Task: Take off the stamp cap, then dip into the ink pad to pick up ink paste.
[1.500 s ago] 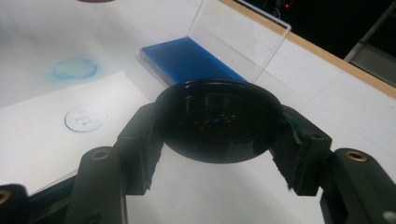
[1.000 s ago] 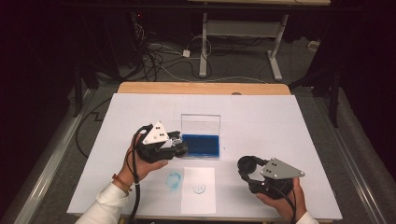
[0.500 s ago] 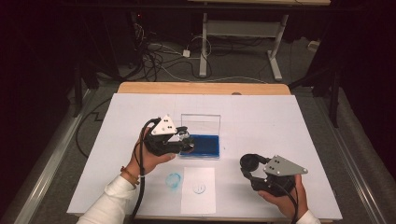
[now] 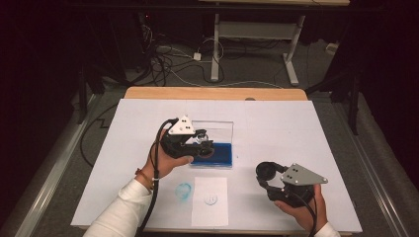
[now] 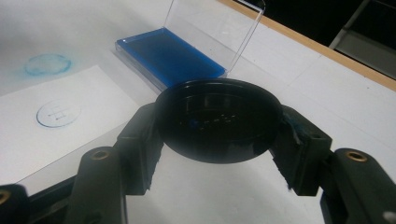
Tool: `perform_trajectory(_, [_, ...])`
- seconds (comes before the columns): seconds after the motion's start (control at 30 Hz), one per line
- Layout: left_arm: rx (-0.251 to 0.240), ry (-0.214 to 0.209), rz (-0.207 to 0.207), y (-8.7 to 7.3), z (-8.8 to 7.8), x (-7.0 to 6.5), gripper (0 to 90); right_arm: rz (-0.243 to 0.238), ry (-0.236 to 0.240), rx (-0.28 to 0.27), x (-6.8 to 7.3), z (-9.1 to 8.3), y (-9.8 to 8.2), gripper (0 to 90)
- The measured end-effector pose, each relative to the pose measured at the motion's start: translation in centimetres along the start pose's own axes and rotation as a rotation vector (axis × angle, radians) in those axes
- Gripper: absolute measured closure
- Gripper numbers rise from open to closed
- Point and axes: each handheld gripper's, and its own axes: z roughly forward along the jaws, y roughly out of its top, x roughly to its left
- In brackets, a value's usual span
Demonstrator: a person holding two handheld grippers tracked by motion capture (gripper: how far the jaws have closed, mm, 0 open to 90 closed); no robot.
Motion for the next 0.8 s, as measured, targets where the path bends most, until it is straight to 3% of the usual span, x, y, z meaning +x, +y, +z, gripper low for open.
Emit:
perform_trajectory(0.33, [0.002,0.007,-0.002,0.3,0.8,0.0,55.0,-0.003,0.004,0.009,0.1,0.1,0.0,38.9])
perform_trajectory(0.8, [0.055,0.010,0.011,0.6,2.7,0.4,55.0,0.003,0.003,0.016,0.3,-0.1,-0.3,38.9])
